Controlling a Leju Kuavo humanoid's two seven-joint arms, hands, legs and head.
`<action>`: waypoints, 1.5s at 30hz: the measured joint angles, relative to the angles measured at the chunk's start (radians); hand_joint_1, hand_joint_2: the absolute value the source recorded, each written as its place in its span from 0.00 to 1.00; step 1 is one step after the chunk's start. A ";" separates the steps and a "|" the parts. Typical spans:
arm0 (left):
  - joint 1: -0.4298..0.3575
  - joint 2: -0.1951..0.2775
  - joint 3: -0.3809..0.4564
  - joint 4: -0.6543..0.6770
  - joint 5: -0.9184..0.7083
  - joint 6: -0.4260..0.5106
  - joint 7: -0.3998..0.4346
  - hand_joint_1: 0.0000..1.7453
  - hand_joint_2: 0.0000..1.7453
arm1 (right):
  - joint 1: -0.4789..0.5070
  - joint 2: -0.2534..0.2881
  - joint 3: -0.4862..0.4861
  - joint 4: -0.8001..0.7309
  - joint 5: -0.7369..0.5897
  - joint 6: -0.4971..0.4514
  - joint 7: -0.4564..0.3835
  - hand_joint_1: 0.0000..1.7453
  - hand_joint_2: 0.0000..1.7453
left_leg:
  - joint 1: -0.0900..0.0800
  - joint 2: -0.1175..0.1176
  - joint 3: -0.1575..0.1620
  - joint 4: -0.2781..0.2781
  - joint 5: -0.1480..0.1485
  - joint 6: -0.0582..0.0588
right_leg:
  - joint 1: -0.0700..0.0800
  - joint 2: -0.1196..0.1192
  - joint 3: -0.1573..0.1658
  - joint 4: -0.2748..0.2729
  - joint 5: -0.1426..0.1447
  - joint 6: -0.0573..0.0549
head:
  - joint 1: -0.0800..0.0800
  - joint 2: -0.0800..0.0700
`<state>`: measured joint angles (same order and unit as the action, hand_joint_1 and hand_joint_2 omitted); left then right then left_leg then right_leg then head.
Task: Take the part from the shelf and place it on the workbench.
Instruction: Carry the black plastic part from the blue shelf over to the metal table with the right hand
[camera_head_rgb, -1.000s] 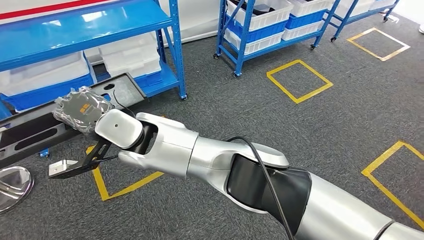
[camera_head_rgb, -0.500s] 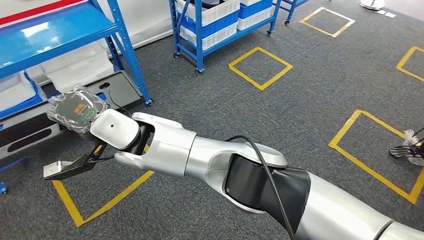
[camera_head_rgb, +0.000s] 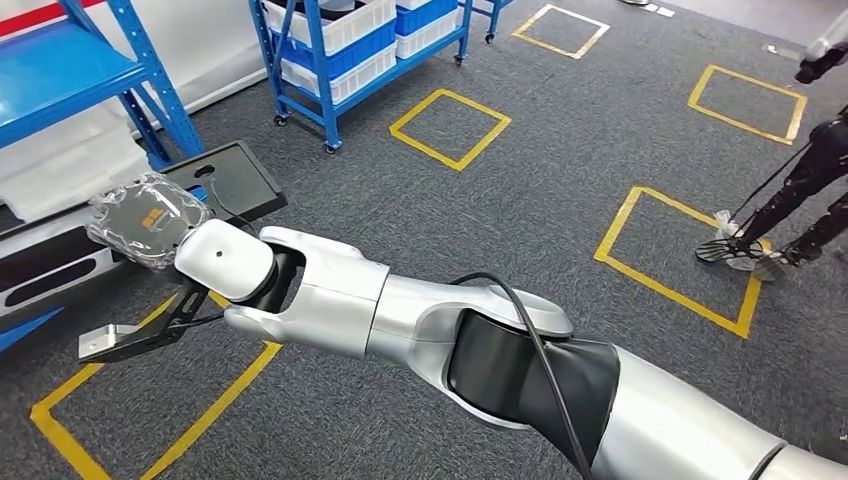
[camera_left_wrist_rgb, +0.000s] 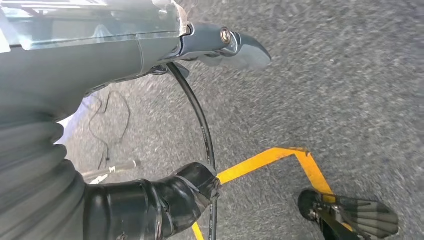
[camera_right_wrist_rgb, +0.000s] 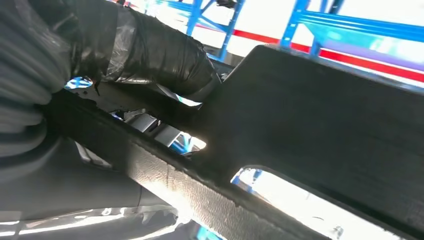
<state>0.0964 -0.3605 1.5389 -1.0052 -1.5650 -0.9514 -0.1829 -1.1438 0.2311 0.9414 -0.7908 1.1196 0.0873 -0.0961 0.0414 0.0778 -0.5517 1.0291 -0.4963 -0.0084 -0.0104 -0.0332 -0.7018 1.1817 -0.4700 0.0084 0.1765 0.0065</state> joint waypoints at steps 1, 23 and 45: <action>0.000 0.000 0.000 0.000 -0.001 0.000 -0.001 0.00 1.00 | -0.003 0.001 0.000 0.000 0.000 0.000 0.000 1.00 1.00 | -0.003 0.011 0.004 0.000 -0.004 -0.004 | 0.007 -0.027 0.032 -0.063 0.021 -0.005 | 0.000 0.000; -0.003 0.013 -0.001 0.006 -0.006 0.021 -0.004 0.00 1.00 | -0.013 0.024 -0.006 -0.003 0.015 0.003 0.010 1.00 1.00 | -0.006 -0.092 -0.020 0.003 0.013 0.007 | 0.023 0.129 0.036 -0.075 0.006 -0.018 | 0.000 0.000; 0.003 0.019 -0.001 0.019 -0.006 0.029 -0.006 0.00 1.00 | -0.018 0.042 -0.006 -0.008 0.019 0.015 0.012 1.00 1.00 | -0.005 -0.079 -0.100 0.184 -0.054 -0.034 | 0.021 0.109 0.093 -0.154 0.036 -0.057 | 0.000 0.000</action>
<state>0.0993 -0.3414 1.5377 -0.9865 -1.5713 -0.9220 -0.1884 -1.1617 0.2727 0.9352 -0.7992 1.1387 0.1020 -0.0838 0.0365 -0.0014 -0.6518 1.2135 -0.5504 -0.0424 0.0108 0.0759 -0.6087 1.0272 -0.4343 -0.0488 0.1766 0.0066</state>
